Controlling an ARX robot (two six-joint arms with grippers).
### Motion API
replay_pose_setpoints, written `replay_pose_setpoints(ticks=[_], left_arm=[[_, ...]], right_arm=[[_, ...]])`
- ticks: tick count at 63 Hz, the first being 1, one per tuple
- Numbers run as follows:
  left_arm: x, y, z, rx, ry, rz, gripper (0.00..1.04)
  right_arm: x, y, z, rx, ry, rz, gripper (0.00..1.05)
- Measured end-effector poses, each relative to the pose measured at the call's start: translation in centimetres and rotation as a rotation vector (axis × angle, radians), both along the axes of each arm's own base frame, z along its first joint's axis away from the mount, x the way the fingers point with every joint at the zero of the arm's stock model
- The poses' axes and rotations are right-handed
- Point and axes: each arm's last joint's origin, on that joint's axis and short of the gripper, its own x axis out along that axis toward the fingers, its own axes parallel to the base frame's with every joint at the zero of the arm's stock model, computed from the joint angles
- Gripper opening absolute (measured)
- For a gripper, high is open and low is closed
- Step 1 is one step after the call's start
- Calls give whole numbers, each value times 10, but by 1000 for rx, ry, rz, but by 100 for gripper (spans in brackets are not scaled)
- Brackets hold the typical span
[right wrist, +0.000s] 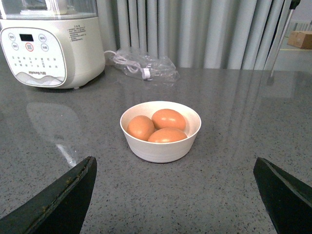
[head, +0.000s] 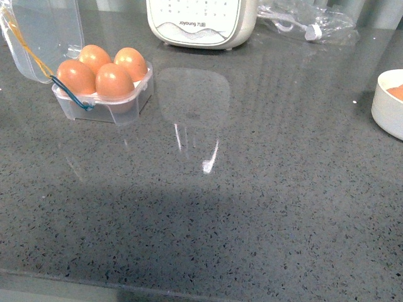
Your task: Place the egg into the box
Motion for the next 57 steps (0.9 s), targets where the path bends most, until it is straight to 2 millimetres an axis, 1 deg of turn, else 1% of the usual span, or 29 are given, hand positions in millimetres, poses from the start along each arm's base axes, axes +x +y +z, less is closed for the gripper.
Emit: replay_pose_setpoints(ticks=[9, 13, 14, 21, 26, 34, 41, 50, 57], left_arm=[[44, 16, 6, 27, 37, 6, 98], [58, 19, 7, 39, 47, 1, 98], [65, 20, 7, 41, 55, -9, 98], [88, 24, 3, 51, 92, -31, 98], [100, 25, 0, 65, 115, -39, 98], [116, 23, -7, 74, 150, -43, 98], [122, 17, -11, 82, 163, -50, 98], [126, -1, -11, 97, 162, -95, 98], [125, -24, -8, 102, 146, -154, 98]], right_arm=[[0, 0, 0, 0, 0, 0, 97], [0, 0, 0, 0, 0, 0, 97], [0, 0, 0, 0, 0, 0, 97], [0, 0, 0, 0, 0, 0, 97], [0, 0, 0, 0, 0, 0, 97], [0, 0, 0, 0, 0, 0, 97], [0, 0, 0, 0, 0, 0, 97], [0, 0, 0, 0, 0, 0, 97], [0, 0, 0, 0, 0, 0, 97]])
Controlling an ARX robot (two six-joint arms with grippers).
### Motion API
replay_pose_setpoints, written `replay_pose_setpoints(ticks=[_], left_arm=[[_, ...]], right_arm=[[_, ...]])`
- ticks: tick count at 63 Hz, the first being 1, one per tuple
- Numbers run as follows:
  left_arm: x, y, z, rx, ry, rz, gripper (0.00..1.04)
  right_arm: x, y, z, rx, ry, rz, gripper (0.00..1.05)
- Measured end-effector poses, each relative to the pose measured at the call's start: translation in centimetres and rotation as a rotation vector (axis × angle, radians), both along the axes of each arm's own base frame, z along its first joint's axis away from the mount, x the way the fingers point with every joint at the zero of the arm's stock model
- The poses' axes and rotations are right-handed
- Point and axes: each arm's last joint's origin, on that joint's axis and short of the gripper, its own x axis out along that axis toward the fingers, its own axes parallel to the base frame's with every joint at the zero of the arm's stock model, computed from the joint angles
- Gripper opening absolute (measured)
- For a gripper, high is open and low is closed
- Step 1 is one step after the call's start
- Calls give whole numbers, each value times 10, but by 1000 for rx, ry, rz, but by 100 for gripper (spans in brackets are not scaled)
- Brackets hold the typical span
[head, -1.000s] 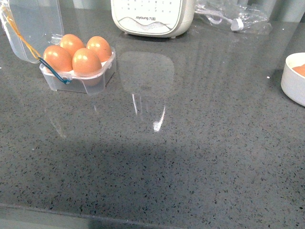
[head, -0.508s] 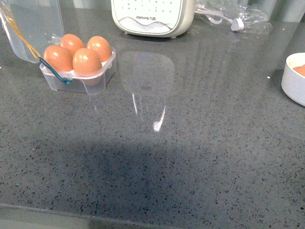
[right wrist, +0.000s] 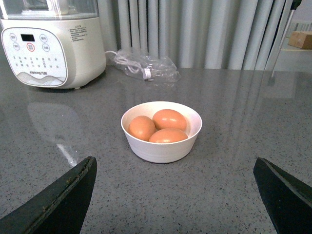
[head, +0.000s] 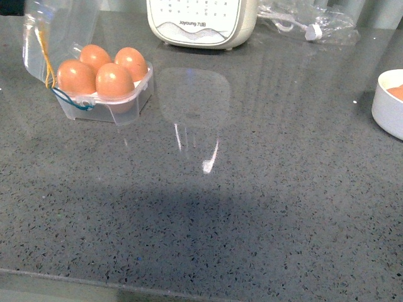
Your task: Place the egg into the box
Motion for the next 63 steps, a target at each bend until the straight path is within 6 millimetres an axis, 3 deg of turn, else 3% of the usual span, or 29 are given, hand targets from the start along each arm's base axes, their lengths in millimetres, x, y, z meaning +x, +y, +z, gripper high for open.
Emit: replay_pose_setpoints(ticks=[19, 25, 41, 50, 63], left_arm=[[-40, -68, 15, -55, 5, -282, 98], [-48, -75, 16, -81, 29, -315, 98], [-59, -57, 22, -91, 84, -226, 98], [-87, -34, 46, -74, 102, -137, 98], [-128, -9, 53, -262, 226, -77, 98]], right_arm=[[0, 0, 0, 0, 0, 0, 97], [0, 0, 0, 0, 0, 0, 97], [0, 0, 0, 0, 0, 0, 97], [0, 0, 0, 0, 0, 0, 97], [0, 0, 0, 0, 0, 0, 97]])
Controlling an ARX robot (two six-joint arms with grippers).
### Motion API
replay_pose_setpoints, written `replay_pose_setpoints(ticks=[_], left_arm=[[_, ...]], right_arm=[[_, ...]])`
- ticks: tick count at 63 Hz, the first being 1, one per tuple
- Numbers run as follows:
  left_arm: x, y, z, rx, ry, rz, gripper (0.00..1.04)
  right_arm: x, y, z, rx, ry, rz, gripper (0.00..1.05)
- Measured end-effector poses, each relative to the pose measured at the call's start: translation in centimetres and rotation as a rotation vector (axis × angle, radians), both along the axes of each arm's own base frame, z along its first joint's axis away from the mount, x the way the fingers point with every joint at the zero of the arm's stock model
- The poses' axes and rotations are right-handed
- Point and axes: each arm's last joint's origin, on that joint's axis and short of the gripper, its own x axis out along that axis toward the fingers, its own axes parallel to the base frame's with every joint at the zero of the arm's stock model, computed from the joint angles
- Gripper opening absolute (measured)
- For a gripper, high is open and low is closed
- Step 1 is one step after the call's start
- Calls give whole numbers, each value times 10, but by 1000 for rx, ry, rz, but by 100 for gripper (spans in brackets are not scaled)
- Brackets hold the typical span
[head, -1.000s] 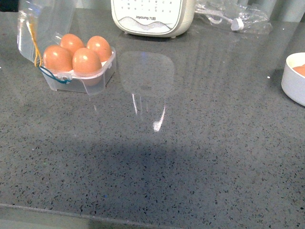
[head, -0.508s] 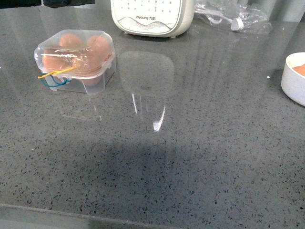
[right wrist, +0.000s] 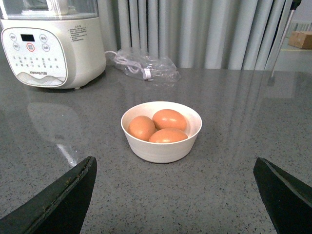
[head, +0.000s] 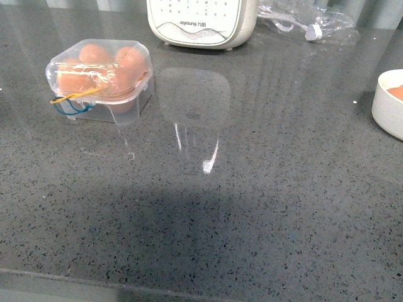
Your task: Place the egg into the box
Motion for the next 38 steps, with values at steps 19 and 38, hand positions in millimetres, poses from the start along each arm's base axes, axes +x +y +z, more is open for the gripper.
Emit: replay_pose_setpoints(ticks=[19, 38], left_arm=[[-68, 14, -31, 182, -573, 180, 47], [-89, -2, -78, 195, -537, 174, 4]], right_arm=[[0, 0, 0, 0, 0, 0, 97], [0, 0, 0, 0, 0, 0, 97]])
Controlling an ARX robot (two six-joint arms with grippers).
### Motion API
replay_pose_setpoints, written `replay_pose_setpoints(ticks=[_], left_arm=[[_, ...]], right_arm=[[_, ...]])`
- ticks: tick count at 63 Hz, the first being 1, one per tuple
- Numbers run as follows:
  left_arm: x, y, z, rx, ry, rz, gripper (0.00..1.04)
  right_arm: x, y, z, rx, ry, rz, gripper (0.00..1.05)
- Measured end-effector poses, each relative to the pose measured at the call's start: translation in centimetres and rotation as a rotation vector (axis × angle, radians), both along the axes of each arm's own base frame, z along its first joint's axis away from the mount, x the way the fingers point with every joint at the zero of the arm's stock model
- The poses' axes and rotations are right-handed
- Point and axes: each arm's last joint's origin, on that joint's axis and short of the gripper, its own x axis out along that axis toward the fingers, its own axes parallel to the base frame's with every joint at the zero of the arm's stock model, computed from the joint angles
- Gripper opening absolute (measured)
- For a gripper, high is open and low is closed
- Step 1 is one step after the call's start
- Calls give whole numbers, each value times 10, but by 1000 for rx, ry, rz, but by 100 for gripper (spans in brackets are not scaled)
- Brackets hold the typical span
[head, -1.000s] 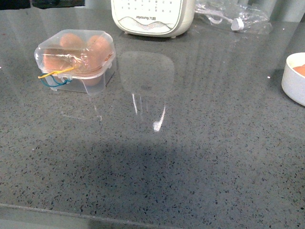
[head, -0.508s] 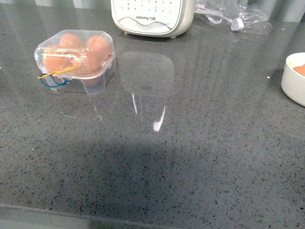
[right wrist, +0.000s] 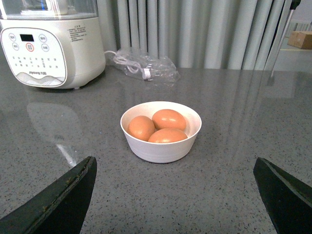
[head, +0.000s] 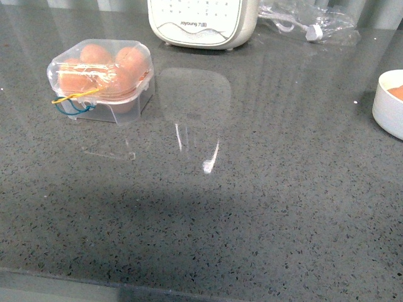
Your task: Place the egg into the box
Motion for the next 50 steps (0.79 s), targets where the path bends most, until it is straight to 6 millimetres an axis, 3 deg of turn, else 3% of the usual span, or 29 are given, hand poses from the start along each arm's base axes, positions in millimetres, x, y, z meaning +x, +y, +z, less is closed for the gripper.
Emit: replay_pose_setpoints(ticks=[16, 50], left_arm=[[-13, -2, -20, 0, -1, -12, 4], [-32, -2, -42, 0, -4, -11, 4]], right_arm=[[0, 0, 0, 0, 0, 0, 97], [0, 0, 0, 0, 0, 0, 97]])
